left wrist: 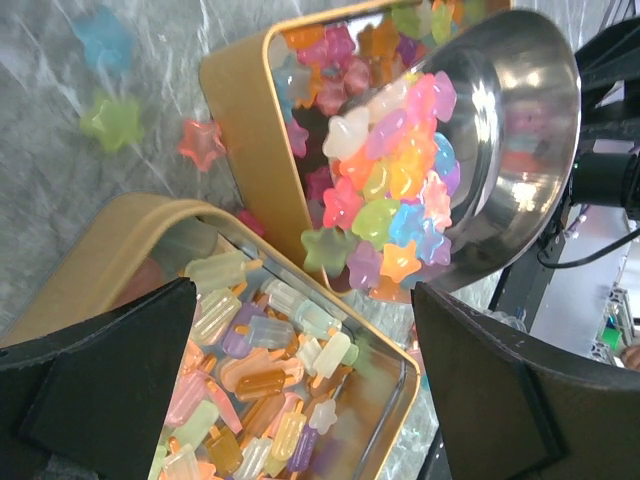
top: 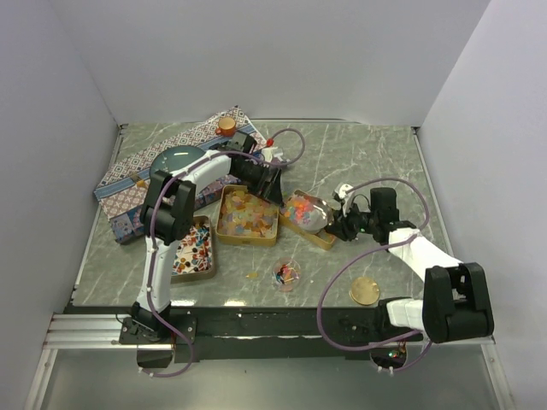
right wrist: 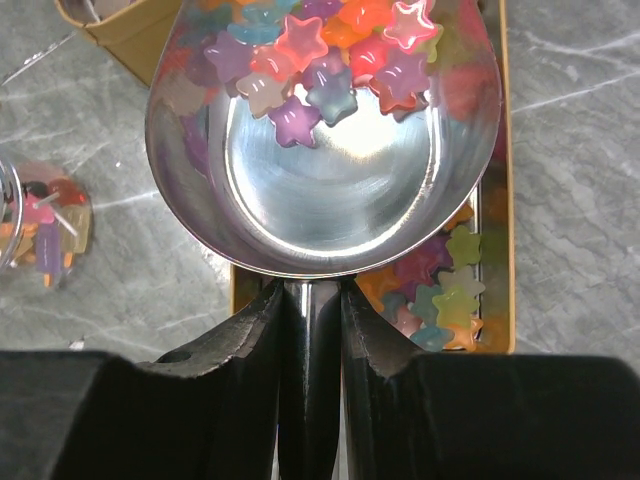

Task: Pack the candies
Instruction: Scoop the fake candies from the storage box.

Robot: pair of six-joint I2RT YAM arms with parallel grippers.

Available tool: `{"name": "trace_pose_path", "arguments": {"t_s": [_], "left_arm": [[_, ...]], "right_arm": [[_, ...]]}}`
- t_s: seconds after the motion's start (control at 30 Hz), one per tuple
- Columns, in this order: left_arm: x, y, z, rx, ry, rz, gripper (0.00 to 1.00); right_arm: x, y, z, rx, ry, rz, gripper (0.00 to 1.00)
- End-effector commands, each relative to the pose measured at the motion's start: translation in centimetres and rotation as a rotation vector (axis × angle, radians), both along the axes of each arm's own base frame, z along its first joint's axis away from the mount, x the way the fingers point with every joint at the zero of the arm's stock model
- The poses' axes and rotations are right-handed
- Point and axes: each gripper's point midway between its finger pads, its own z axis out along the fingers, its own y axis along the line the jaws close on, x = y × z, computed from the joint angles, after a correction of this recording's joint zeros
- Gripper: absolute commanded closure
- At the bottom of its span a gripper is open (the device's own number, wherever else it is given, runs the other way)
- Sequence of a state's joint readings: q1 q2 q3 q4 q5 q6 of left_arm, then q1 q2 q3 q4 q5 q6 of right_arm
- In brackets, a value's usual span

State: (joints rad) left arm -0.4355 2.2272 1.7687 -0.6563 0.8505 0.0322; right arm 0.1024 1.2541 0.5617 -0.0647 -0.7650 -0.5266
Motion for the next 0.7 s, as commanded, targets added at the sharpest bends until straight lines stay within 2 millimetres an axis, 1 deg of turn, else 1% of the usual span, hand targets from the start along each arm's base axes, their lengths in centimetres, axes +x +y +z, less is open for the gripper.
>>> {"name": "trace_pose_path", "arguments": {"t_s": [0.0, 0.07, 0.1, 0.17, 0.2, 0.27, 0.3, 0.33, 0.37, 0.4, 0.43, 0.47, 0.53, 0.57, 0.6, 0.63, 0.67], "left_arm": [[2.7, -0.5, 4.3, -0.059, -0.138, 0.012, 0.03], [2.8, -0.3, 5.5, -0.074, -0.157, 0.01, 0.03], [3.1, 0.2, 6.5, -0.084, -0.174, 0.016, 0.03], [3.5, 1.0, 6.9, -0.079, -0.188, 0.031, 0.03], [4.1, 1.9, 7.7, -0.077, -0.216, 0.054, 0.03], [5.1, 2.9, 8.6, -0.069, -0.247, 0.089, 0.03], [5.8, 3.8, 9.2, -0.048, -0.278, 0.117, 0.03], [6.0, 4.2, 9.7, -0.037, -0.3, 0.126, 0.03], [6.2, 4.6, 10.0, -0.021, -0.318, 0.134, 0.03], [6.5, 5.1, 10.7, -0.007, -0.353, 0.136, 0.03], [6.5, 5.5, 10.8, 0.009, -0.355, 0.147, 0.03], [6.6, 5.8, 11.0, 0.015, -0.354, 0.16, 0.03], [7.3, 7.0, 11.5, 0.029, -0.36, 0.199, 0.03], [7.5, 7.5, 11.4, 0.035, -0.361, 0.218, 0.03], [7.9, 8.5, 12.3, 0.03, -0.37, 0.261, 0.03], [8.2, 9.1, 12.5, 0.031, -0.375, 0.287, 0.03], [8.4, 9.6, 12.3, 0.037, -0.379, 0.311, 0.03]], "right_arm": [[1.8, 0.5, 3.5, 0.064, -0.181, -0.031, 1.0], [2.0, 0.5, 3.9, 0.078, -0.225, -0.047, 1.0], [2.1, 0.4, 4.3, 0.087, -0.235, -0.064, 1.0], [2.4, 0.3, 4.9, 0.094, -0.269, -0.074, 1.0], [2.5, 0.3, 5.6, 0.106, -0.278, -0.089, 1.0], [2.8, 0.3, 7.0, 0.126, -0.316, -0.104, 1.0], [2.8, 0.4, 7.9, 0.144, -0.322, -0.113, 1.0], [3.2, 0.4, 9.1, 0.164, -0.344, -0.129, 1.0], [3.3, 0.4, 9.8, 0.183, -0.353, -0.139, 1.0], [3.2, 0.5, 10.9, 0.209, -0.365, -0.148, 1.0], [3.3, 0.9, 11.9, 0.227, -0.391, -0.142, 1.0], [3.4, 0.9, 12.4, 0.234, -0.4, -0.155, 1.0], [3.4, 1.1, 13.5, 0.244, -0.41, -0.162, 1.0], [3.3, 0.9, 14.1, 0.243, -0.432, -0.176, 1.0], [3.3, 0.7, 14.4, 0.229, -0.454, -0.185, 1.0], [3.2, 0.5, 14.6, 0.225, -0.464, -0.195, 1.0], [3.1, 0.3, 15.4, 0.225, -0.489, -0.206, 1.0]]}}
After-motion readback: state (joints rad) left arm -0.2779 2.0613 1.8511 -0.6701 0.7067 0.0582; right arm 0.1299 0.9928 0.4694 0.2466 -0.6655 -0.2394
